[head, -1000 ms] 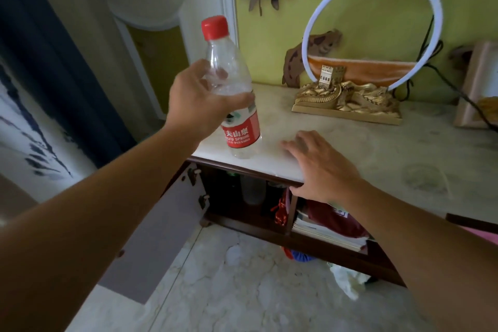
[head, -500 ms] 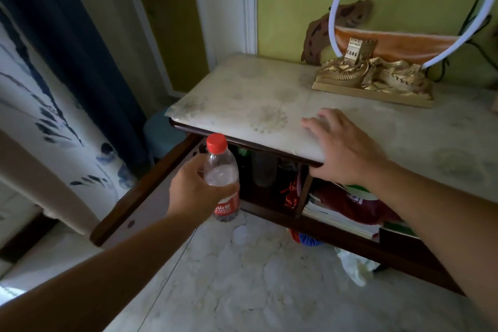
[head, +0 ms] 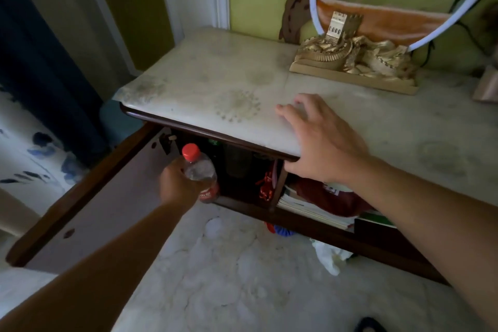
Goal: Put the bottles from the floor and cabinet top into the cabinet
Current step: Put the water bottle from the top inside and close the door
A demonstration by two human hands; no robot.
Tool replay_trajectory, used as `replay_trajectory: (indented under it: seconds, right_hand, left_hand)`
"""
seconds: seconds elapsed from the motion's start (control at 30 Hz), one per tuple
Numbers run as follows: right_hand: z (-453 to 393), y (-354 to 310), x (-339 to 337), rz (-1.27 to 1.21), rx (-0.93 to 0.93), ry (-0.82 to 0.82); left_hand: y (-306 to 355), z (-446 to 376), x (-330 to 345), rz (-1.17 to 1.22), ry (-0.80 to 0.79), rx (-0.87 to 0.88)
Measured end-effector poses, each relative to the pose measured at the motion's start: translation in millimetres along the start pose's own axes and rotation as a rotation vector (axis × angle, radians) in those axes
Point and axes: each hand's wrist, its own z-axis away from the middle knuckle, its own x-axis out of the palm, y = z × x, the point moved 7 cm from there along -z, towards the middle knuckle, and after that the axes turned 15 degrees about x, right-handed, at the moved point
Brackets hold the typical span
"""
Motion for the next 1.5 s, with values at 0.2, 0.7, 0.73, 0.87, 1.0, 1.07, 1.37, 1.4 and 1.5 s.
replay_trajectory:
  seconds: [0.2,0.7,0.73,0.87,1.0,1.07,1.37,1.4,1.5]
  right_hand:
    - [0,0,-2,-0.008,-0.005,0.005]
    - [-1,-1,-2,0.015,0.005,0.009]
    - [-2,-1,-1,0.013,0.004,0.010]
    - [-2,1,1,0.021,0.006,0.017]
    - [-1,0,0,0.015,0.005,0.025]
    - [-2,0,-1,0.010,0.004,0.019]
    - [0,-1,-3,0.020,0.007,0.020]
    - [0,-1,-3,0.020,0.004,0.021]
    - [0,-2,-3,0.016,-0.005,0.023]
  left_hand:
    - [-14,-17,17,-0.003,0.031,-0.056]
    - [5,-54,33,-0.099,0.024,0.037]
    - [6,-55,34,-0.107,0.027,0.040]
    - [7,-59,36,-0.104,0.035,0.033]
    - [6,-63,39,-0.093,0.062,0.004]
    - [5,-62,40,-0.107,0.083,-0.005]
    - [13,-65,42,-0.049,0.098,0.018]
    - [12,-63,43,-0.017,0.099,0.016]
    - [6,-55,45,-0.030,0.057,-0.024]
